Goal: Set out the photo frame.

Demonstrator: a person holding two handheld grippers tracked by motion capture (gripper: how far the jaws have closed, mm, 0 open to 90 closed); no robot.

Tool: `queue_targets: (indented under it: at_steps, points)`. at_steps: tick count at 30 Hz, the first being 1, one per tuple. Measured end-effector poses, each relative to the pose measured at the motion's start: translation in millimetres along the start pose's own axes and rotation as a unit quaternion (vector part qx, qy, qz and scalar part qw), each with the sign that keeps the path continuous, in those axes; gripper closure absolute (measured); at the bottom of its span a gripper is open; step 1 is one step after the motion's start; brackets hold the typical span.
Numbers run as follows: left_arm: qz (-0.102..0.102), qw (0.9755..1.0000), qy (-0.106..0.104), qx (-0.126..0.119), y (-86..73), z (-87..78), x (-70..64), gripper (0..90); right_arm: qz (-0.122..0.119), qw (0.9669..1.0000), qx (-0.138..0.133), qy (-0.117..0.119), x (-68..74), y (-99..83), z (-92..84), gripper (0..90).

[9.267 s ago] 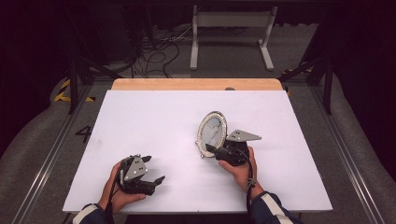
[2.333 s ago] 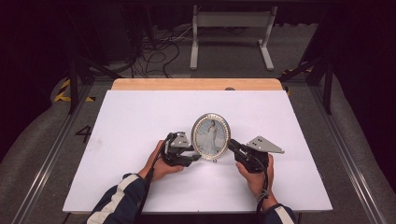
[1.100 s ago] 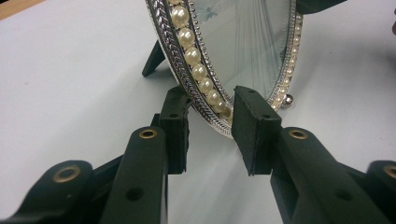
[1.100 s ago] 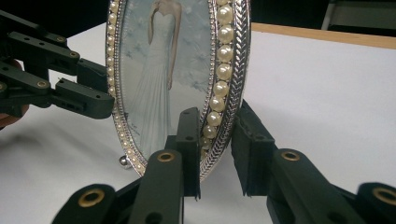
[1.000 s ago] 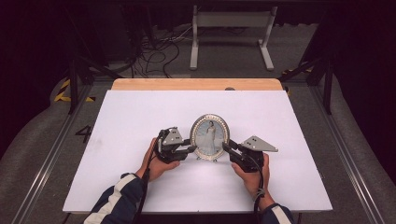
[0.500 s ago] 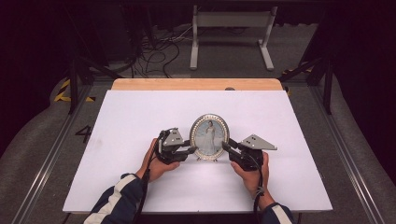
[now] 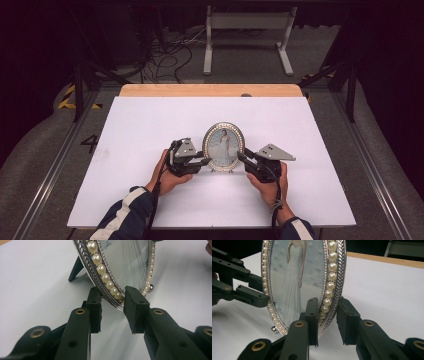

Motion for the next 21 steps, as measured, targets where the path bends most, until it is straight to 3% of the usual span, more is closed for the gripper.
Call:
queue_targets:
  at_steps: [11,13,21]
  points:
    - [0.009,0.9999,0.007,-0.001,0.5,-3.1,-1.6,67.5,-0.028,0.9995,0.012,-0.007,1.5,1.2,-2.4,70.1]
    - [0.014,0.9998,0.010,-0.001,1.0,-5.5,-2.2,66.4,-0.042,0.9989,0.017,-0.013,1.5,2.0,-3.7,70.7]
    - [0.027,0.9994,0.020,-0.008,3.0,-14.8,-3.7,61.5,-0.088,0.9952,0.041,0.008,0.1,3.8,-10.5,66.6]
Point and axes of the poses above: each handheld gripper's, and its own axes: z roughly forward along the jaws, y roughly out of its top, x roughly to its left, the point moved 5 cm from there along z, roughly forward along the jaws, and after that the axes turned 7 degrees about -z, right-handed, at the moved point
